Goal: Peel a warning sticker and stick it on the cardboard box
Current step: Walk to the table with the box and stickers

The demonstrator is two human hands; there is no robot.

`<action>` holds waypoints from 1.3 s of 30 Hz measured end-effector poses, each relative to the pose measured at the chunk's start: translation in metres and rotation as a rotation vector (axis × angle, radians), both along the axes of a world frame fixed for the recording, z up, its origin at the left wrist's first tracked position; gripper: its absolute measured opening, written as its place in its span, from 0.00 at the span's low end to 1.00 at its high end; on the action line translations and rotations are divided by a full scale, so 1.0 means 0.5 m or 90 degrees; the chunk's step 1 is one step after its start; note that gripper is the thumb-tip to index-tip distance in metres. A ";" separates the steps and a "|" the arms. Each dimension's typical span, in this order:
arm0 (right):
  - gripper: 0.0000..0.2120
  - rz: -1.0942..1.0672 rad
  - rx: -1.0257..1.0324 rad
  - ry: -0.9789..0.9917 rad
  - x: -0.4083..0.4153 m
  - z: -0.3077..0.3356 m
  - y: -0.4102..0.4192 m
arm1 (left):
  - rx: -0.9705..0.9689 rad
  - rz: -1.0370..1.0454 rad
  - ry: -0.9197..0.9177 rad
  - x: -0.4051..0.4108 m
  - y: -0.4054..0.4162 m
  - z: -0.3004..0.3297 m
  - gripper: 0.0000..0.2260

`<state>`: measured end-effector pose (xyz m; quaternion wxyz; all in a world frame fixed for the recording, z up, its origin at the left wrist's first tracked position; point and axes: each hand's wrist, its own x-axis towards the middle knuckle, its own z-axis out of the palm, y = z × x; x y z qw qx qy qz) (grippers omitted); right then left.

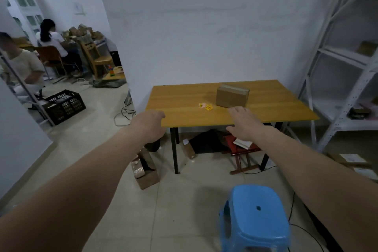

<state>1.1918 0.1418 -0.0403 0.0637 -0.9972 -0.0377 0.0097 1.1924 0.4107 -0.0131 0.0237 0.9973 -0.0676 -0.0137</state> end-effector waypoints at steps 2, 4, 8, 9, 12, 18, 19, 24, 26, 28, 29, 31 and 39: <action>0.27 -0.005 0.013 -0.007 0.064 0.009 0.035 | 0.001 -0.020 -0.002 0.076 0.027 0.010 0.23; 0.28 -0.008 0.022 -0.011 0.122 0.012 0.064 | 0.006 -0.035 -0.001 0.149 0.048 0.014 0.23; 0.28 -0.037 0.014 -0.002 0.211 -0.006 0.093 | 0.036 -0.079 0.044 0.265 0.057 -0.012 0.23; 0.28 -0.045 0.012 0.002 0.232 -0.013 0.096 | 0.042 -0.089 0.054 0.291 0.055 -0.022 0.23; 0.29 -0.058 0.008 0.017 0.302 -0.030 0.101 | 0.030 -0.112 0.071 0.367 0.046 -0.044 0.23; 0.33 -0.076 0.010 0.035 0.471 -0.070 0.083 | 0.001 -0.126 0.078 0.538 0.023 -0.079 0.23; 0.32 -0.078 0.011 0.036 0.502 -0.073 0.073 | 0.000 -0.125 0.079 0.574 0.013 -0.081 0.22; 0.30 -0.091 0.011 0.052 0.661 -0.069 -0.010 | -0.005 -0.139 0.067 0.783 -0.077 -0.075 0.20; 0.27 -0.097 0.000 0.050 0.724 -0.066 -0.053 | -0.011 -0.151 0.059 0.858 -0.121 -0.071 0.20; 0.24 -0.113 0.014 0.034 0.787 -0.066 -0.098 | -0.027 -0.162 0.040 0.924 -0.160 -0.074 0.19; 0.22 -0.124 0.027 0.025 0.815 -0.067 -0.117 | -0.045 -0.167 0.035 0.949 -0.175 -0.076 0.18; 0.18 -0.139 0.047 0.012 0.860 -0.075 -0.148 | -0.081 -0.168 0.037 0.990 -0.199 -0.087 0.17; 0.15 -0.138 0.102 0.003 1.005 -0.115 -0.227 | -0.141 -0.169 0.068 1.172 -0.268 -0.125 0.15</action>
